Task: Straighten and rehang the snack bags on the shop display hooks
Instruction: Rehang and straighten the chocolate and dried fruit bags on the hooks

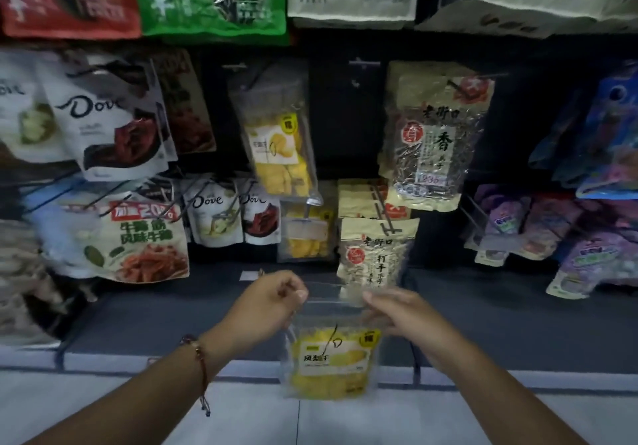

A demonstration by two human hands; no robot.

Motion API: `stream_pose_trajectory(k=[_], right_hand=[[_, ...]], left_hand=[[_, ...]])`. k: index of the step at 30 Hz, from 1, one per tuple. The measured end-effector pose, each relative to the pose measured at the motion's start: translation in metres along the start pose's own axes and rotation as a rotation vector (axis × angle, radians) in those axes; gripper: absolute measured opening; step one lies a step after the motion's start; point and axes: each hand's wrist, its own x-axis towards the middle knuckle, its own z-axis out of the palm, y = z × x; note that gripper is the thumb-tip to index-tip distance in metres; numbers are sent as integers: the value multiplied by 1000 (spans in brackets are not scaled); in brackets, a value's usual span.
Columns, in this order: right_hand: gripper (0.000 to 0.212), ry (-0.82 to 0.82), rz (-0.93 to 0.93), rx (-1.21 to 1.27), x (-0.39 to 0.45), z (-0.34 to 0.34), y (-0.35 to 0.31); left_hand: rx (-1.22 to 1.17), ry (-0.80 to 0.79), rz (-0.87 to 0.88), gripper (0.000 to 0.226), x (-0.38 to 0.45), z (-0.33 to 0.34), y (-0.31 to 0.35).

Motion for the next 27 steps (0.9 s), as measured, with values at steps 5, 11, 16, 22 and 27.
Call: stream_pose_trajectory(k=[5, 11, 16, 22, 27], right_hand=[[27, 79, -17, -23, 32, 32, -4], [19, 91, -103, -46, 68, 50, -14], [17, 148, -89, 34, 102, 44, -13], [13, 267, -81, 151, 139, 40, -15], [7, 347, -149, 254, 161, 39, -31]], left_hand=[[46, 94, -51, 19, 9, -17, -28], [51, 206, -69, 16, 28, -33, -50], [50, 246, -29, 17, 61, -34, -51], [50, 341, 16, 17, 105, -35, -40], [-67, 429, 63, 13, 131, -40, -33]])
